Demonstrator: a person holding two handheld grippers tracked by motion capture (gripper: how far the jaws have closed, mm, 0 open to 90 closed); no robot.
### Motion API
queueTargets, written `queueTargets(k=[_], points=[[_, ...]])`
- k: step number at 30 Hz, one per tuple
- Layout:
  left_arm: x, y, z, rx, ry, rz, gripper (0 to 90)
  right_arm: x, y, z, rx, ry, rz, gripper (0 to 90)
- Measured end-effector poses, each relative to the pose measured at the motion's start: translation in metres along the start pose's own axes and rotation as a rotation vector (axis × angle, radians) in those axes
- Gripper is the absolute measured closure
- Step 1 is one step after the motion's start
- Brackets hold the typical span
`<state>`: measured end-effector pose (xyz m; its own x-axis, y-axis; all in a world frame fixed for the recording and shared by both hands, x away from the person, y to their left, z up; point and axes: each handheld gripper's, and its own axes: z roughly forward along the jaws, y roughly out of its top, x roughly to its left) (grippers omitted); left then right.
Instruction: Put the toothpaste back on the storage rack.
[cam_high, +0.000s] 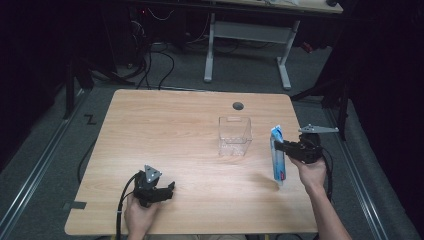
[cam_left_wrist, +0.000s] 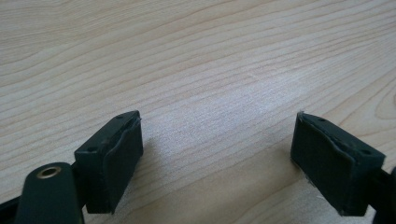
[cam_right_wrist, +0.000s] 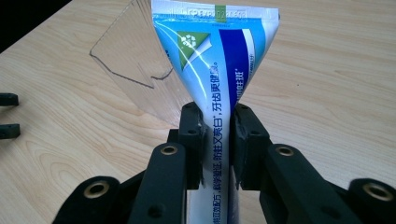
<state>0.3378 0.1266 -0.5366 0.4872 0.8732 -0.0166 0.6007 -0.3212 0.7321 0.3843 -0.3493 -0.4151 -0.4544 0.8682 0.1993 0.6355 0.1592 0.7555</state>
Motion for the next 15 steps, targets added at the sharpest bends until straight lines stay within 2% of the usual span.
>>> queueTargets(k=[15], points=[[0.000,0.000,0.000,0.000,0.000,0.000,17.2,0.021,0.016,-0.011,-0.053,0.046,-0.057,75.9]])
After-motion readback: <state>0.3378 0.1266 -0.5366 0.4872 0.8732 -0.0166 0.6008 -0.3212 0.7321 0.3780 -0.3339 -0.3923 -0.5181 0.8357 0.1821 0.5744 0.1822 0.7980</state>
